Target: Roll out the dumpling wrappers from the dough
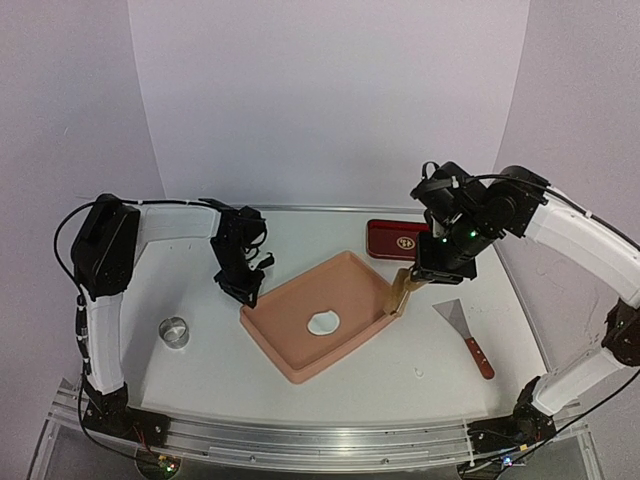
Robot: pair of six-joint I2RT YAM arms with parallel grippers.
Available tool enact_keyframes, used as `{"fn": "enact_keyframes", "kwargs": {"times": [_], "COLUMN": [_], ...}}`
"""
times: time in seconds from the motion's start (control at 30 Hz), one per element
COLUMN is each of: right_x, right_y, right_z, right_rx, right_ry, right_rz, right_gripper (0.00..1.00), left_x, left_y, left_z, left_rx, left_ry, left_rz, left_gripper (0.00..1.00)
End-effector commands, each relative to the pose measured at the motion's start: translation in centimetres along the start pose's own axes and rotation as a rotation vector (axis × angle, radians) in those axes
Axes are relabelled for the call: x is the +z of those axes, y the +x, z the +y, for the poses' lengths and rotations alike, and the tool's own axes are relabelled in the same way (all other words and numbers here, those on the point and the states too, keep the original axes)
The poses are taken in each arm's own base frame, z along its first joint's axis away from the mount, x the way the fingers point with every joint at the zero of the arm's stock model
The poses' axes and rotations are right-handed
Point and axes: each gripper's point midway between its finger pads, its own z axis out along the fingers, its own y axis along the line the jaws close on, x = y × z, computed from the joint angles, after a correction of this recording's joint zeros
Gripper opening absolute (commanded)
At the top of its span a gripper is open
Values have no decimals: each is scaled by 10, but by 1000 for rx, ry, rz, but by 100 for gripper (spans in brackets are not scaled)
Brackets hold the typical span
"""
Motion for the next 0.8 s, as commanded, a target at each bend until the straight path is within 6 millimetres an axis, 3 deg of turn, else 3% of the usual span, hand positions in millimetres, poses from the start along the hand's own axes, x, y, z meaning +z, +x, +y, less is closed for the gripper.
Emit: {"fn": "enact_keyframes", "kwargs": {"times": [0.0, 0.23, 0.37, 0.57, 0.77], "right_x": [-2, 5, 20, 32, 38], "right_y": [-18, -21, -19, -13, -9], "right_z": [29, 70, 84, 84, 87], "right_rx": [-24, -33, -44, -69, -123], "right_ry": [-93, -230, -265, -254, -263], "right_rz": [-38, 19, 57, 87, 108], "right_gripper": [0, 0, 0, 0, 0], "left_x": [-13, -23, -15, -13, -34], "left_y": [11, 23, 35, 46, 25], "left_z": [2, -25, -38, -53, -58], "left_rx": [-238, -409, -425, -437, -394], "left_ry": [-13, 11, -1, 7, 8], "left_rz": [-48, -101, -73, -61, -123], "left_gripper": [17, 16, 19, 34, 54]}}
